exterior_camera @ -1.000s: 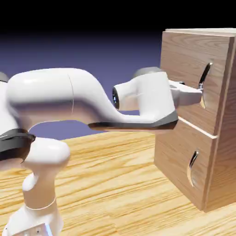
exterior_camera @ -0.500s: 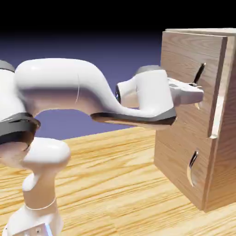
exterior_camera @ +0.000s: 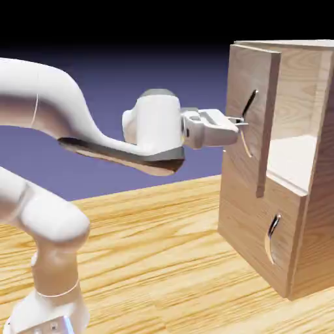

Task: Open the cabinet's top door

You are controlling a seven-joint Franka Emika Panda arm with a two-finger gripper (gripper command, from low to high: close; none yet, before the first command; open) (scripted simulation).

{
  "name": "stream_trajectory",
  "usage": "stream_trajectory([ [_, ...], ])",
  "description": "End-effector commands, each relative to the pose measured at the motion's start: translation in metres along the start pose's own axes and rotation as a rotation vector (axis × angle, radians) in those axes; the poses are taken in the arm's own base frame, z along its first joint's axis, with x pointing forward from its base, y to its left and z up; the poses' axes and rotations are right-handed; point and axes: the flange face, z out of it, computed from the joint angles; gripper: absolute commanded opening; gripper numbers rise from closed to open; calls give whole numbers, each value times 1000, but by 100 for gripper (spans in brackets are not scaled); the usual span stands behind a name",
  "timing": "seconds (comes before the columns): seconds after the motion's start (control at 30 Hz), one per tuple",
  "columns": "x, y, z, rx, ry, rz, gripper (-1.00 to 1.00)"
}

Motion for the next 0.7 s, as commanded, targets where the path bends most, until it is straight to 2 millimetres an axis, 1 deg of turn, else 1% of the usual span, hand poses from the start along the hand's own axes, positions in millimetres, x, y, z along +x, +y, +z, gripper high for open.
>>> stream_trajectory([
  [0.0, -2, -2, -5, -11, 11, 1, -100],
  [0.23, -12, -12, -33, -78, 77, 1, -100],
  [0.47, -23, -23, -57, -134, 133, 2, -100],
  [0.67, -37, -37, -81, -198, 197, 2, -100],
])
